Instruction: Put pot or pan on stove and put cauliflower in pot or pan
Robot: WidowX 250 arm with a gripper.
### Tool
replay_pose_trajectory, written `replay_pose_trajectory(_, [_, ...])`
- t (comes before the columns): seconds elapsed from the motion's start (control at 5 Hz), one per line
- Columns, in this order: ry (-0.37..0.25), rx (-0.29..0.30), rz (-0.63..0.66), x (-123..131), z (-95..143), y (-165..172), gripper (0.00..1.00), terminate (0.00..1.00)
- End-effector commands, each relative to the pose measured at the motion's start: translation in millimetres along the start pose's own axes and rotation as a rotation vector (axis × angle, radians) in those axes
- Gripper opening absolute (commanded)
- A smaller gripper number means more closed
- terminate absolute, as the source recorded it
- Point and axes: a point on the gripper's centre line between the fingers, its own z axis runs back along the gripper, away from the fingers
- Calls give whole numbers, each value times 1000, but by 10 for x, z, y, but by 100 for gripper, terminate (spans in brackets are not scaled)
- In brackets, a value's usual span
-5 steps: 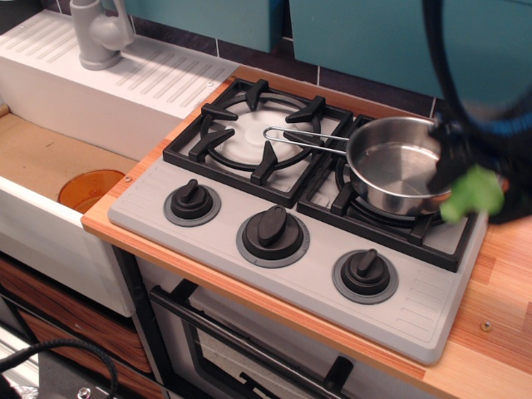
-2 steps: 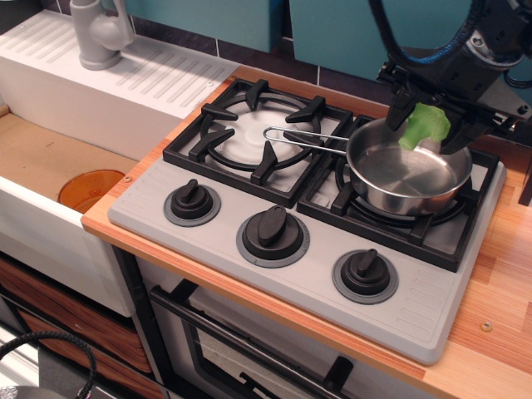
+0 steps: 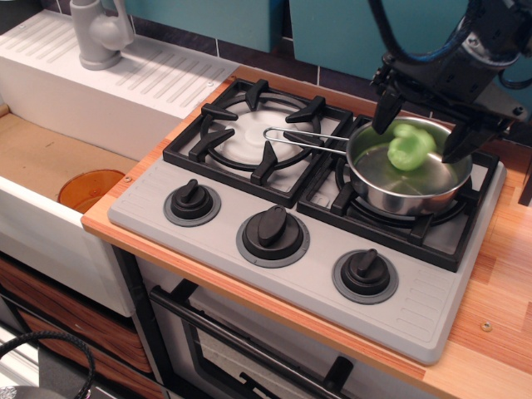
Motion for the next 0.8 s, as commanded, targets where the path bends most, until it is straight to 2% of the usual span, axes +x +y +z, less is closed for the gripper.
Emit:
replay_pose_trajectory(0.0, [-14,-29,-23,146,457,204,100,0])
replay_pose_trajectory(0.6, [-57,-76,-132,350,240,814,100,0])
